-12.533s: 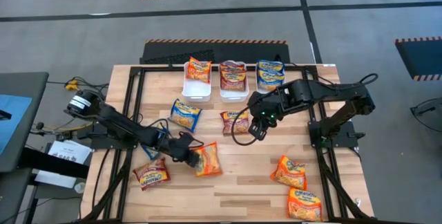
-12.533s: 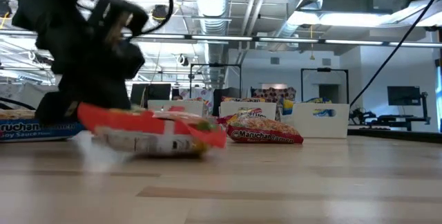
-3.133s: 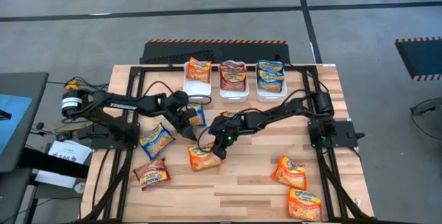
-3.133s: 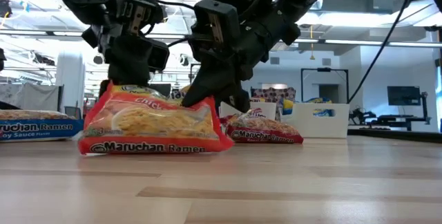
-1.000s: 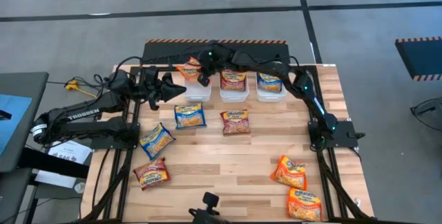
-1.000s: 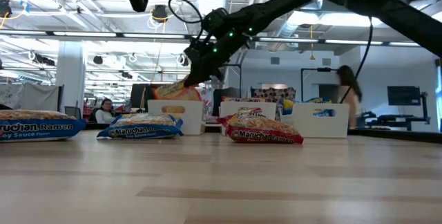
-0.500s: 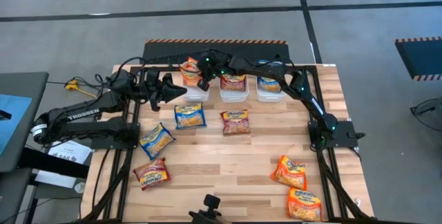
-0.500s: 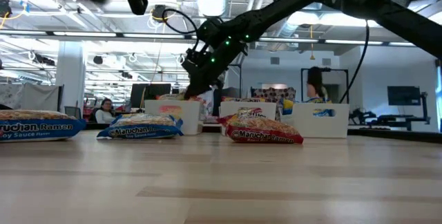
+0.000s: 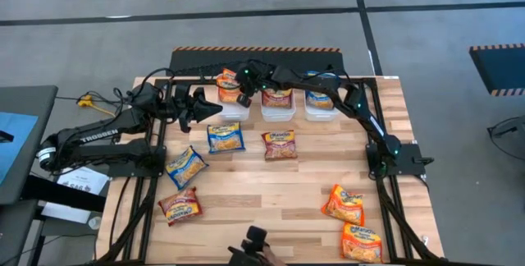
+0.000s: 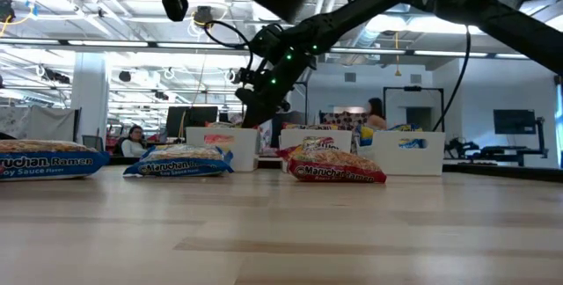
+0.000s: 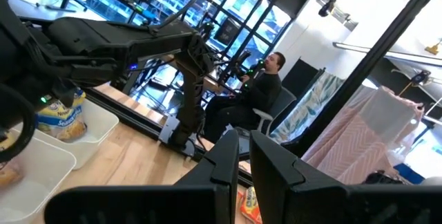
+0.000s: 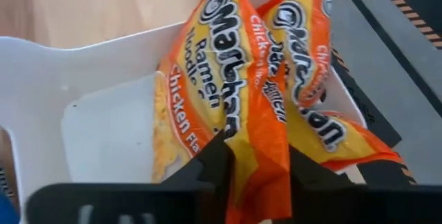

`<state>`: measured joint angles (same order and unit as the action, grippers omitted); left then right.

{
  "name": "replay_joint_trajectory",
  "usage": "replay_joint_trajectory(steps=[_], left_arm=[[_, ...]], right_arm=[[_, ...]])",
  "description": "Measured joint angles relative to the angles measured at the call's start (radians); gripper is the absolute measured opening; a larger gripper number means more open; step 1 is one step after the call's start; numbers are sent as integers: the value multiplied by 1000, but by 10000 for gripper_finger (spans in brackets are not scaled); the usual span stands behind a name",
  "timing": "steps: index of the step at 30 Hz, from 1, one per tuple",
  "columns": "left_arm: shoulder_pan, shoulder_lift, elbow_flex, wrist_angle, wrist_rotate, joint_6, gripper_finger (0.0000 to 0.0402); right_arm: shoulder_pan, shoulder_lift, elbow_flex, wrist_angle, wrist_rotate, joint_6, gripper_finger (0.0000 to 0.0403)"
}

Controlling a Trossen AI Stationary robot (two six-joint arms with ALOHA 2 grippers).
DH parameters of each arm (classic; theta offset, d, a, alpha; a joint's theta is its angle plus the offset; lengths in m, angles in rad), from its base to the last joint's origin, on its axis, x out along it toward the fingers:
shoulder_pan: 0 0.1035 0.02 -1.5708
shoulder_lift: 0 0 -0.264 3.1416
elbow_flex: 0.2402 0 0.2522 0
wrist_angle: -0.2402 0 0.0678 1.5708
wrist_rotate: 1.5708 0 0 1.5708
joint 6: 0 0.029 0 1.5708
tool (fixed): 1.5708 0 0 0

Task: Sort Maruchan noodles
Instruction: Put the orange noodle pack into the left white bin, then put the red noodle pack into the middle white bin

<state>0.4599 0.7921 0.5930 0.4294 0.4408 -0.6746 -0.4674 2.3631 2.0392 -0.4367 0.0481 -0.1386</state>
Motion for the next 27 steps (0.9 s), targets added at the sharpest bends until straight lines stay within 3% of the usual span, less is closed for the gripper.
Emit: replay_joint_trajectory(steps=[7, 13, 19, 27], left_arm=[[0, 0, 0, -6, -21, 38, 22], [0, 0, 0, -40, -88, 63, 22], [0, 0, 0, -50, -113, 141, 22], [28, -14, 1, -17, -136, 123, 22]], right_arm=[[-5, -7, 16, -67, 5, 40, 168], [1, -13, 113, -186, 10, 27, 203], [10, -14, 199, -333, 10, 25, 210], [-3, -14, 314, -628, 4, -17, 198]])
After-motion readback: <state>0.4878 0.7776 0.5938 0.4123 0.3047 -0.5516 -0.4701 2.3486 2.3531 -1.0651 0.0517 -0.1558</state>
